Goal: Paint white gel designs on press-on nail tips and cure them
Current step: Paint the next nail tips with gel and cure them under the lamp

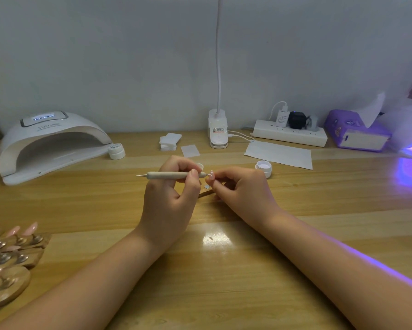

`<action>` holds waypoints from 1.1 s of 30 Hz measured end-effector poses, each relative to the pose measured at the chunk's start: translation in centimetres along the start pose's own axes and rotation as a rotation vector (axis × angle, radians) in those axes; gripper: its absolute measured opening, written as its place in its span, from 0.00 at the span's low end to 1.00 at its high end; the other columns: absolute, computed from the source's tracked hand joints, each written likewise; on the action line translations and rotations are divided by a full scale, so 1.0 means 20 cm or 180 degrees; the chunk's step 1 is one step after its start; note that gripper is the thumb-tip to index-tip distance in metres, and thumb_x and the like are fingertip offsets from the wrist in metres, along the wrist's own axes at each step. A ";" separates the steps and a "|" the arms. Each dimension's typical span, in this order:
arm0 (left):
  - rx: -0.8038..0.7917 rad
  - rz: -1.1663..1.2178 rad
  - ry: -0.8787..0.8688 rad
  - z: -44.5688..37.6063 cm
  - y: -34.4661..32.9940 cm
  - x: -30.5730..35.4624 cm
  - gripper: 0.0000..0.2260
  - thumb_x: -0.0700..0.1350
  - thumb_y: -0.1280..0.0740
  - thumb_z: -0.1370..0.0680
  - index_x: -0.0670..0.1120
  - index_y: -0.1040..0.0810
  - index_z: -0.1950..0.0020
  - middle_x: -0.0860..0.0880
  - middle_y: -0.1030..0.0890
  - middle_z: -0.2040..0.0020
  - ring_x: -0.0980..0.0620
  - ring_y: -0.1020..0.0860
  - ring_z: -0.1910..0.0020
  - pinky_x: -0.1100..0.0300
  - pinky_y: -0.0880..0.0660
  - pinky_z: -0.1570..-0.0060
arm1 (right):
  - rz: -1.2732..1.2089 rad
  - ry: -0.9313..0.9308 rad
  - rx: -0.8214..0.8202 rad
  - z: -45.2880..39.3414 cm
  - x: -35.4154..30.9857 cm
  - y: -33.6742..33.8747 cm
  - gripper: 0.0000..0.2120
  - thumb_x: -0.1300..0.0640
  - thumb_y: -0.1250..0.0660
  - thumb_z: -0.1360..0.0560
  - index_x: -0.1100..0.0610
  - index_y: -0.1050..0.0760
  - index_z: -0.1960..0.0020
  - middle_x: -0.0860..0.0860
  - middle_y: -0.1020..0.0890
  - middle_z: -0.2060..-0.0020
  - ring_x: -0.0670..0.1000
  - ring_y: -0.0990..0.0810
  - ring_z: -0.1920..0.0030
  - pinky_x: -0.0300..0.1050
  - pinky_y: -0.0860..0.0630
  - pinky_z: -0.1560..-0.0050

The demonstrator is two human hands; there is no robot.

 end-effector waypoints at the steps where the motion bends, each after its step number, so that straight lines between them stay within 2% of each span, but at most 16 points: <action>1: -0.0023 -0.0053 0.0021 0.00 0.00 0.00 0.04 0.43 0.38 0.23 0.51 0.25 0.55 0.56 0.21 0.62 0.56 0.21 0.60 0.69 0.27 0.62 | 0.0004 0.0004 -0.0006 0.00 0.00 0.00 0.06 0.62 0.29 0.26 0.58 0.16 0.50 0.51 0.14 0.58 0.50 0.17 0.61 0.52 0.21 0.52; 11: -0.0124 -0.0140 0.0143 0.01 -0.01 -0.01 0.04 0.41 0.38 0.24 0.47 0.24 0.56 0.55 0.21 0.62 0.58 0.21 0.59 0.69 0.28 0.60 | 0.0002 0.0012 0.0026 0.00 -0.01 0.00 0.06 0.63 0.29 0.27 0.59 0.16 0.50 0.51 0.14 0.59 0.50 0.17 0.60 0.51 0.21 0.52; 23: -0.0116 -0.0253 0.0202 0.01 -0.01 -0.02 0.04 0.42 0.38 0.24 0.47 0.23 0.55 0.53 0.21 0.62 0.54 0.21 0.61 0.58 0.25 0.63 | 0.0058 0.0057 -0.0001 0.00 -0.02 0.00 0.06 0.63 0.29 0.26 0.59 0.16 0.50 0.51 0.14 0.59 0.49 0.17 0.60 0.50 0.22 0.51; 33: -0.0096 -0.0158 0.0171 0.01 -0.01 -0.03 0.05 0.42 0.38 0.23 0.50 0.24 0.56 0.54 0.21 0.63 0.55 0.21 0.61 0.65 0.26 0.62 | 0.0039 0.0029 -0.0017 0.00 -0.01 0.00 0.06 0.63 0.29 0.26 0.59 0.16 0.50 0.50 0.15 0.60 0.49 0.17 0.60 0.51 0.22 0.52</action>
Point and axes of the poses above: each hand's wrist, its own z-axis away from the middle knuckle, its own y-axis out of the back of the hand, x = y × z, the point moved 2 cm from there along -z, towards the middle knuckle
